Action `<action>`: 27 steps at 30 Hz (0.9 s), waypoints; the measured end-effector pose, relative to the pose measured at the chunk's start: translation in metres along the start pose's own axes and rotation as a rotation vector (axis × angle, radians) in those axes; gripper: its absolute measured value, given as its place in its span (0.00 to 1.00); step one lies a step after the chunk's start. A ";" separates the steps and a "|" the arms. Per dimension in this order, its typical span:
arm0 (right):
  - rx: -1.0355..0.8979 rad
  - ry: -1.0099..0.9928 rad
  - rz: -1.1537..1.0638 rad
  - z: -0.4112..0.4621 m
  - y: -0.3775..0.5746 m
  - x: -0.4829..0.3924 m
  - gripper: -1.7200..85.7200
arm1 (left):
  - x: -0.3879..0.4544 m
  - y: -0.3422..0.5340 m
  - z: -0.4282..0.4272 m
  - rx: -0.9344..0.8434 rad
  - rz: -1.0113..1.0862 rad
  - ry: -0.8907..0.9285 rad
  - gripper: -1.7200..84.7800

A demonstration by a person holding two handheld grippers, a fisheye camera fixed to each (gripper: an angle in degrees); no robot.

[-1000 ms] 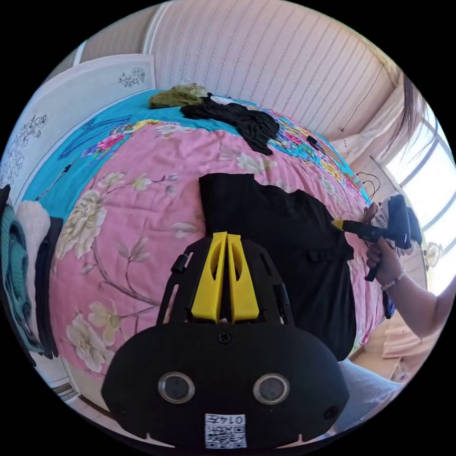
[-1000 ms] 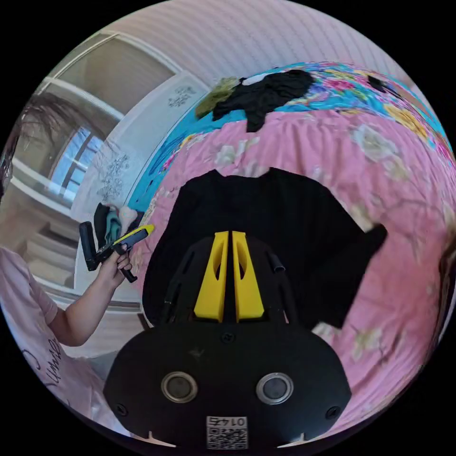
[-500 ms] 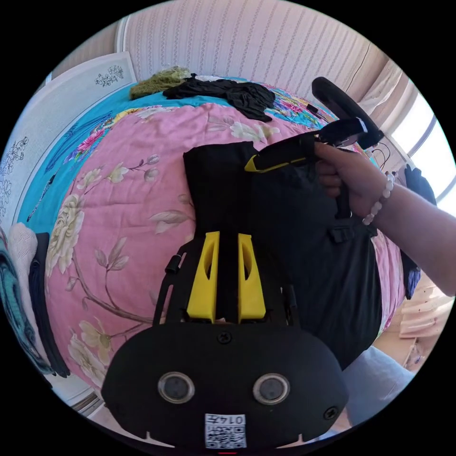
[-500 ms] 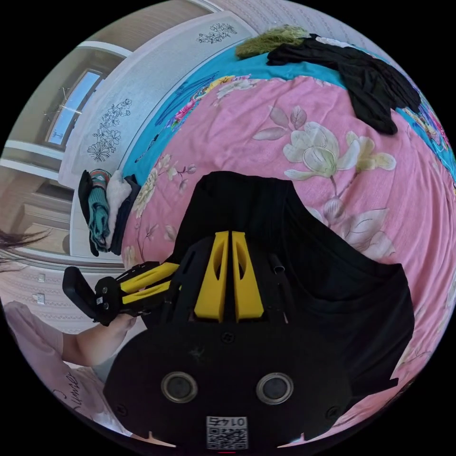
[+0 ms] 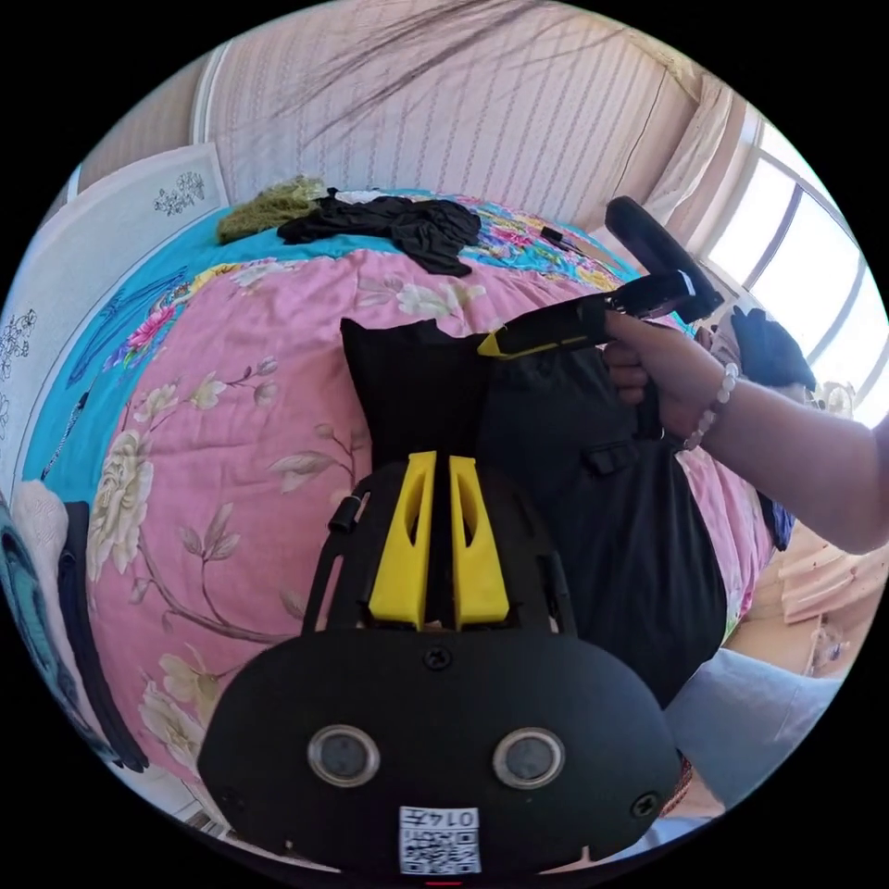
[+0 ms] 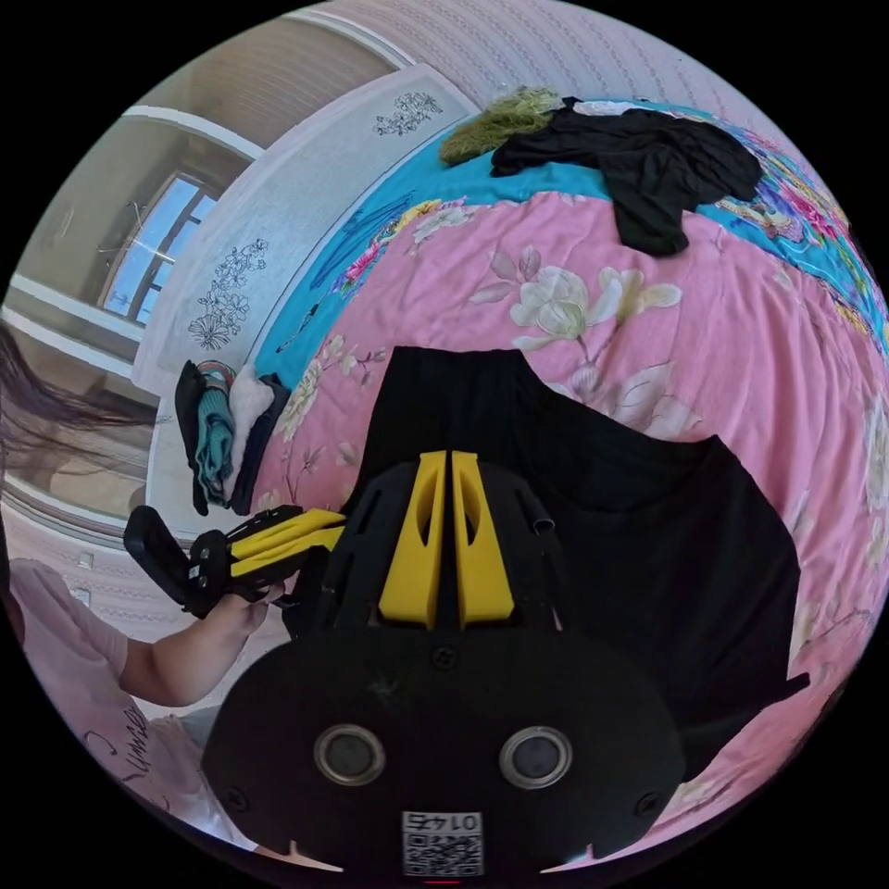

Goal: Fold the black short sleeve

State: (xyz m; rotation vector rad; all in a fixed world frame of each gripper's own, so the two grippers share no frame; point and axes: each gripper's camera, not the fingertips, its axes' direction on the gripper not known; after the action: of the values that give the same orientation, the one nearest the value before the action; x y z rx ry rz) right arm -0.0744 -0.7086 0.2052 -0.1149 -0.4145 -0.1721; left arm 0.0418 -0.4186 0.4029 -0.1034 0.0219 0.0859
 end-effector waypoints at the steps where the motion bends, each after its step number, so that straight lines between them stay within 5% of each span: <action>1: -0.029 -0.005 0.004 0.007 0.001 0.003 0.03 | -0.001 0.001 0.005 -0.025 -0.016 0.000 0.06; 8: 0.058 0.112 0.011 -0.004 0.014 0.001 0.03 | 0.007 0.018 -0.018 0.044 -0.004 -0.047 0.08; 11: 0.125 0.008 -0.083 -0.012 0.010 -0.014 0.02 | 0.012 0.020 -0.026 0.066 -0.008 -0.048 0.07; 15: 0.036 -0.048 -0.183 0.009 -0.021 -0.036 0.02 | 0.016 0.020 -0.028 0.105 -0.034 -0.090 0.05; 21: -0.166 0.128 -0.225 0.068 -0.067 -0.040 0.01 | 0.009 0.024 0.008 -0.030 -0.049 -0.140 0.01; 27: -0.103 0.073 -0.191 0.036 -0.054 -0.028 0.01 | -0.006 0.025 -0.006 0.003 -0.125 -0.017 0.01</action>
State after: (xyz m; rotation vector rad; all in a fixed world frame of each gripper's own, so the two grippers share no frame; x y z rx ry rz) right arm -0.1239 -0.7525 0.2306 -0.1698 -0.3436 -0.3847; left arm 0.0337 -0.3946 0.3945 -0.1009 -0.0018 -0.0385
